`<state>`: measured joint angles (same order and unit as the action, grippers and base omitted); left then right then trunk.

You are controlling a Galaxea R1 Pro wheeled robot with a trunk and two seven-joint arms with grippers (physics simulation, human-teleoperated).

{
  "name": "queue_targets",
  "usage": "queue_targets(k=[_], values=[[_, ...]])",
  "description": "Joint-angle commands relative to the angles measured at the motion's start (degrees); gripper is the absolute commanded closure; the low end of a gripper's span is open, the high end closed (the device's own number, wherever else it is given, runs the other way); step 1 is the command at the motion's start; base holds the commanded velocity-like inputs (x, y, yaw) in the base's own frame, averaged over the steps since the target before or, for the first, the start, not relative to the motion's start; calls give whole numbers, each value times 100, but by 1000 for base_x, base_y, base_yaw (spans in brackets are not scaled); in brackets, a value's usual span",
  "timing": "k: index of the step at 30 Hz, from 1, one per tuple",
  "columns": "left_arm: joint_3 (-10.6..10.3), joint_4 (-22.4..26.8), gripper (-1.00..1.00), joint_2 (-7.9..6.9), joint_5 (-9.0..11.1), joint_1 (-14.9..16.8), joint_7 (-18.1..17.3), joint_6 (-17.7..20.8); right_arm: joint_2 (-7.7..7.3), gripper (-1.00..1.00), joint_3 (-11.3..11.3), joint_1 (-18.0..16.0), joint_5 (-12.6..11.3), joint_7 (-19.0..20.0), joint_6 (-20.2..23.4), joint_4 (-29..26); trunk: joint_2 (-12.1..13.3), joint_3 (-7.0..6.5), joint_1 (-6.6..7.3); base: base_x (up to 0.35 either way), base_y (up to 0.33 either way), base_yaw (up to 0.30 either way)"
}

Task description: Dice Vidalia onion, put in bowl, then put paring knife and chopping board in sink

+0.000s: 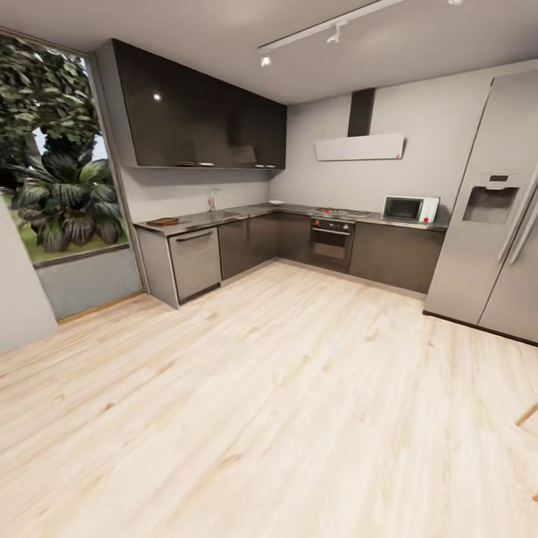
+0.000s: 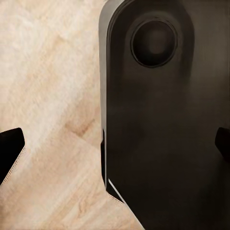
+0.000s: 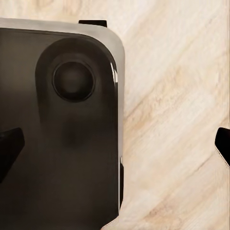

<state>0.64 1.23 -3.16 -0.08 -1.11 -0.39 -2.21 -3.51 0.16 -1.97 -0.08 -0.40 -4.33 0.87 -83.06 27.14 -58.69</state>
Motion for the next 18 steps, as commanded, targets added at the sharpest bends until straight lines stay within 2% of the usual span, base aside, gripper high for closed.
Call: queue_targets(k=[1, 18], values=[[6, 9, -100, 0, -1, -3, -4, -8, 0, -100, 2, -5, -1, -4, -24, 9, -2, 5, -4, 342, 0, 0], [6, 9, -100, 0, -1, -3, -5, -8, 0, -100, 2, -5, -1, -4, -24, 10, -2, 5, -4, 342, 0, 0]])
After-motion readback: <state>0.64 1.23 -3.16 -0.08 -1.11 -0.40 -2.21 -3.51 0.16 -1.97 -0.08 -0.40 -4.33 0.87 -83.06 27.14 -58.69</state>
